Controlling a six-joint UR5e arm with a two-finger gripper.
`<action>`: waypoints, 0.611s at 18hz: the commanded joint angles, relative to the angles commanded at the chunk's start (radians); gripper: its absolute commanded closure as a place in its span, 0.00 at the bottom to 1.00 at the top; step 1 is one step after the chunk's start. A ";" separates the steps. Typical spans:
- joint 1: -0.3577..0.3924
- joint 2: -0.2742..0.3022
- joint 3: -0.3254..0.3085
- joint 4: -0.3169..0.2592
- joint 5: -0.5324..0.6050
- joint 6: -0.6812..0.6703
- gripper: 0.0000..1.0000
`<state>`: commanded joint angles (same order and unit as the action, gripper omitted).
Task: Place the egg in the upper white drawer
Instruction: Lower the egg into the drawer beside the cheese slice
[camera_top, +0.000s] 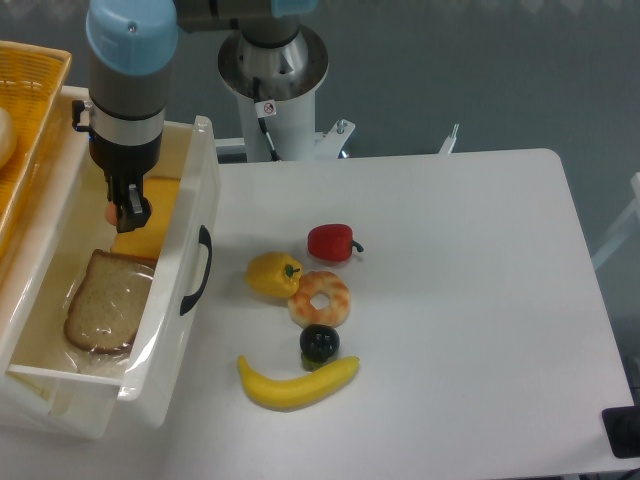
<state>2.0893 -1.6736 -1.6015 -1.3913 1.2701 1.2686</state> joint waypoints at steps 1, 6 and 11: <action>0.000 0.000 0.002 0.000 0.000 0.000 0.73; 0.000 -0.002 -0.003 0.000 0.002 -0.002 0.72; -0.002 -0.002 -0.011 0.000 0.002 -0.002 0.68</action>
<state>2.0878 -1.6751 -1.6122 -1.3913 1.2717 1.2671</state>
